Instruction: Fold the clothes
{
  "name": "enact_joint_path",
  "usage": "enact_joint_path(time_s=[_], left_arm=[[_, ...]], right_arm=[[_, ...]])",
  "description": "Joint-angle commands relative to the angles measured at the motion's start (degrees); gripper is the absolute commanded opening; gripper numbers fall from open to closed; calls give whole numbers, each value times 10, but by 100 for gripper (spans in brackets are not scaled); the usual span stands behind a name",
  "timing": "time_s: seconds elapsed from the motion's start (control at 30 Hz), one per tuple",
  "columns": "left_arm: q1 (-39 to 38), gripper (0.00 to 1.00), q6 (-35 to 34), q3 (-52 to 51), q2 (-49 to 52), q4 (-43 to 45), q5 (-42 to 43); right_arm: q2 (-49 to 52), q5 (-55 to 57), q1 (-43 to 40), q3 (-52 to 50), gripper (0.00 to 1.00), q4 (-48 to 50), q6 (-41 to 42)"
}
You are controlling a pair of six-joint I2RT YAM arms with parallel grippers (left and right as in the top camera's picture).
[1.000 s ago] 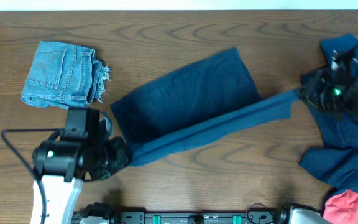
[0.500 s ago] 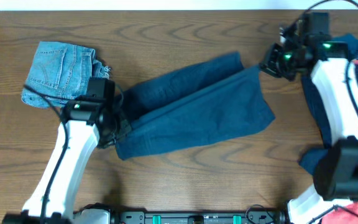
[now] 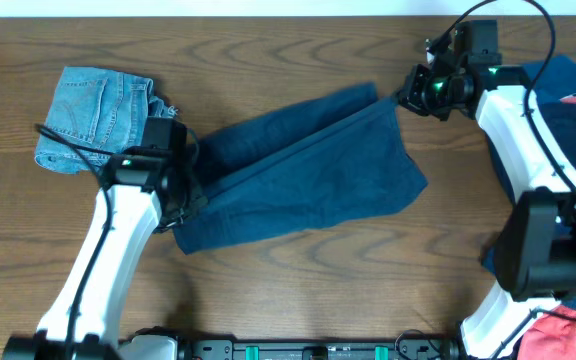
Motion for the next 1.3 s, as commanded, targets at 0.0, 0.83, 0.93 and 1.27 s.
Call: enact_joint_path(time_s=[0.0,0.83,0.93,1.27], left_arm=[[14,6,8,23,-43,-30,-83],[14,6,3,26,-24,68,-141],[14,7,3,26,-5,90,-146],[16,65,34,26,53,157,-160]], right_arm=[[-85,31,-24,10,1,-5,5],[6,42,7,9,1,118,8],[49,36,19,9,1,171,23],[112,36,28,9,62,205,-1]])
